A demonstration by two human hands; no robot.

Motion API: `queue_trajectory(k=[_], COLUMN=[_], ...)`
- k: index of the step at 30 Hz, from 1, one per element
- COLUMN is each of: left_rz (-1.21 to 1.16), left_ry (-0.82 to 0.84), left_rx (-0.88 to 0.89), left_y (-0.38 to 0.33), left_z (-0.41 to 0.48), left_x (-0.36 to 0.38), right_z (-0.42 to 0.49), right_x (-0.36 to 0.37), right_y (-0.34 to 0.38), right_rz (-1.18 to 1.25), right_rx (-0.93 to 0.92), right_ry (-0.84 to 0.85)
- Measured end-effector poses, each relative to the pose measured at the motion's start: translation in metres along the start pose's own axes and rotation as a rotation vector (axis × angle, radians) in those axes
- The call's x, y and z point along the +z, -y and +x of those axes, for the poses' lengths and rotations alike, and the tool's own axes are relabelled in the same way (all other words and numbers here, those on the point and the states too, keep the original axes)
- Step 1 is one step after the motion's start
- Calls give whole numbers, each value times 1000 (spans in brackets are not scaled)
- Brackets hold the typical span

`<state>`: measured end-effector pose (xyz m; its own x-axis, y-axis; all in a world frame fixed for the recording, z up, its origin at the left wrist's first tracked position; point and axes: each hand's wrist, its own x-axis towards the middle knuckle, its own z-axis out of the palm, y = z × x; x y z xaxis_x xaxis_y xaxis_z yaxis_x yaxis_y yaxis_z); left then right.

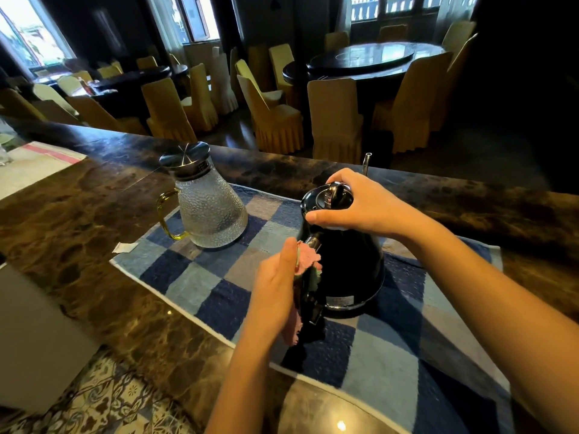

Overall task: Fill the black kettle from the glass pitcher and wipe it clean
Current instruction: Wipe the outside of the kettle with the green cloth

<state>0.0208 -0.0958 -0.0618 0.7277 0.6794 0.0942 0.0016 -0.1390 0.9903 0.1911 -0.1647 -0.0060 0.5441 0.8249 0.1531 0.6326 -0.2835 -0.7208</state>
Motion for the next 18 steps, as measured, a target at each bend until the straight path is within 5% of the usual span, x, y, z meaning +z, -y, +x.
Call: queue_trajectory(k=[6, 12, 18], left_rz=[-26, 233, -45], left_ry=[-134, 18, -71], left_rx=[91, 229, 27], left_y=[46, 14, 37], left_z=[-32, -3, -18], left_x=[9, -5, 4], right_z=[-1, 0, -2], right_x=[-1, 0, -1], right_y=[0, -1, 1], right_rz=[15, 10, 14], right_rx=[5, 24, 8], right_ry=[9, 8, -1])
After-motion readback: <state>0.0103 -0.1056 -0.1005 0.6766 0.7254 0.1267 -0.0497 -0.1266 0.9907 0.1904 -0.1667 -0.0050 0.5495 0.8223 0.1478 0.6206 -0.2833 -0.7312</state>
